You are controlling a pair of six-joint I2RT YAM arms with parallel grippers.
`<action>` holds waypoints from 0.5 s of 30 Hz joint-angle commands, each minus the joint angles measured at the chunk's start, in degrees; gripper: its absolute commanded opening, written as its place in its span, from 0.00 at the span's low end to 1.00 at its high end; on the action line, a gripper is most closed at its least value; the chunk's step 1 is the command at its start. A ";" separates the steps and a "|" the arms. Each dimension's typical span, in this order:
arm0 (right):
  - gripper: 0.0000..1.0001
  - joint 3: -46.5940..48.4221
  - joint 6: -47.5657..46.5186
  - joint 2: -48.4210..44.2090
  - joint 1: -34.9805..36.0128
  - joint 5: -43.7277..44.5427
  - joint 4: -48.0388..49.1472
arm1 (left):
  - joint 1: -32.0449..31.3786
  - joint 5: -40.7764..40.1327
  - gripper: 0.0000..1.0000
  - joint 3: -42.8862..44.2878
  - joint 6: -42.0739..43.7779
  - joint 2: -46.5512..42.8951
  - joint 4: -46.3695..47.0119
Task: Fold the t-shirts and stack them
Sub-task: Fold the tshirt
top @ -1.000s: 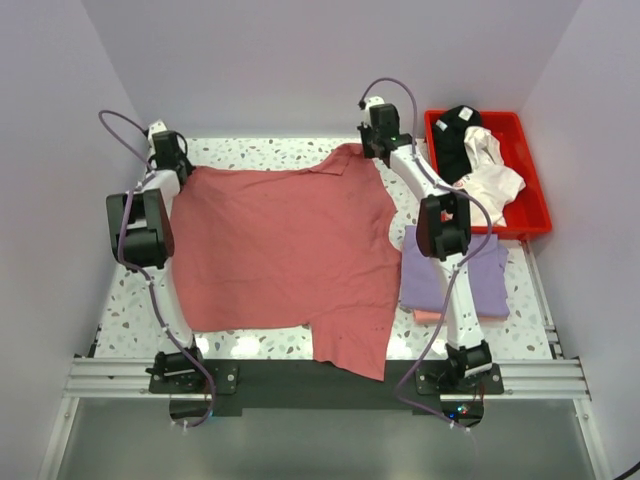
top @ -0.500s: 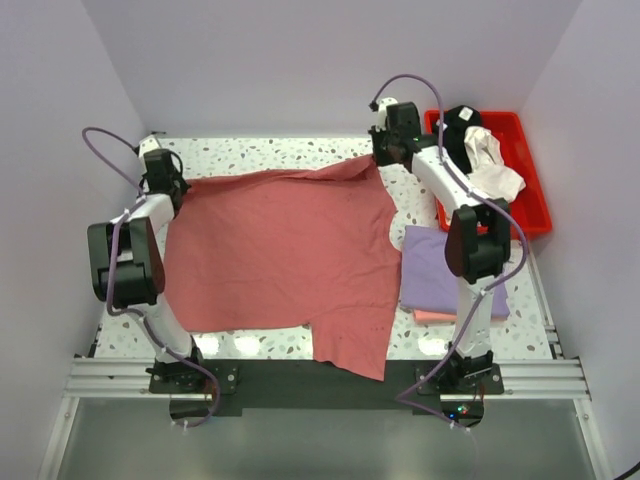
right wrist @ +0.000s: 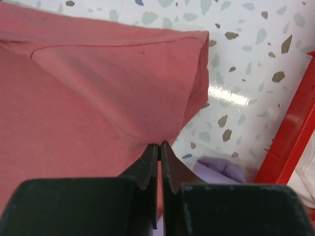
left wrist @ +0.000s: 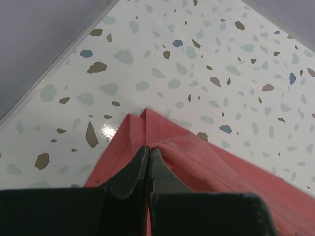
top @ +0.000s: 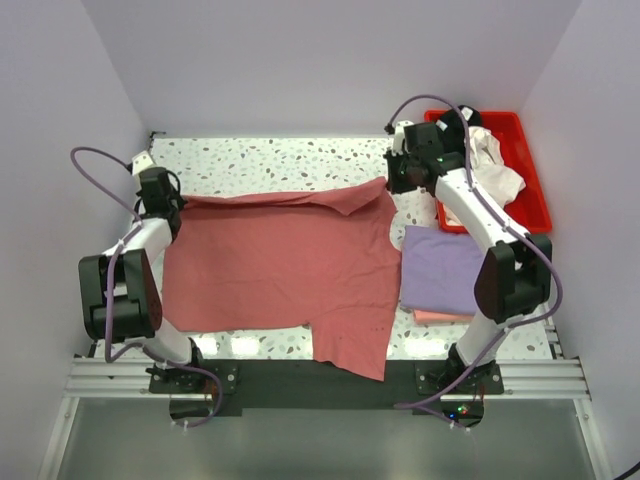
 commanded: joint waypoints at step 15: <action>0.02 -15.80 3.54 -13.19 0.87 -4.38 -7.26 | 0.42 -6.48 0.00 -5.14 -0.97 -6.01 0.39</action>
